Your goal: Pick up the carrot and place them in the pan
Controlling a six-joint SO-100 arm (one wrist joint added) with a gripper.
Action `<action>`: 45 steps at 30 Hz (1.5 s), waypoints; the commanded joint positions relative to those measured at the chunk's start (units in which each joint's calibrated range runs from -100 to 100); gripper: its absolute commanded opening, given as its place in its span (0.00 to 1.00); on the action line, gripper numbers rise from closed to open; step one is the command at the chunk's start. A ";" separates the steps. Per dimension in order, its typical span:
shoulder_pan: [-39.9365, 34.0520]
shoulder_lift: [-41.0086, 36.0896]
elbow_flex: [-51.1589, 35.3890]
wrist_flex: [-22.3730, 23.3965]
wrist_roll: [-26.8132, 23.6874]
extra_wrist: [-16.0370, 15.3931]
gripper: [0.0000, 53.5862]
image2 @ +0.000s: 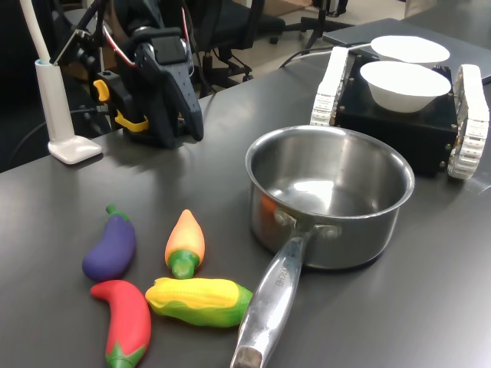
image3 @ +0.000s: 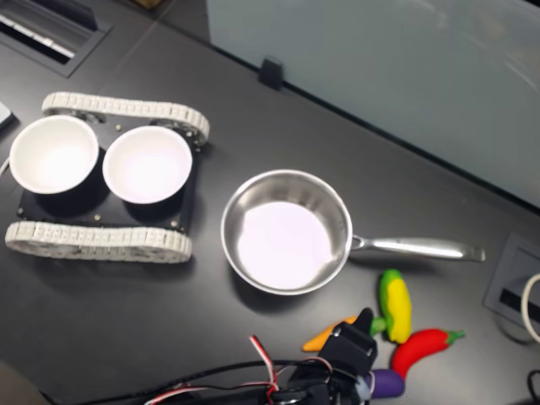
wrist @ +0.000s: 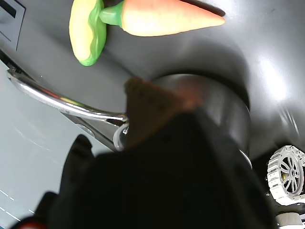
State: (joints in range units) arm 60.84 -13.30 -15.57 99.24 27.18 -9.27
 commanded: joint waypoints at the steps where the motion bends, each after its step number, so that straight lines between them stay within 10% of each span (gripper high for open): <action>1: 1.66 0.27 -1.93 0.42 1.71 -1.06 0.48; 45: 0.40 20.01 2.62 -7.42 10.45 3.48 0.60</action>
State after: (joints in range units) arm 62.93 7.32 -10.41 94.48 37.34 -6.98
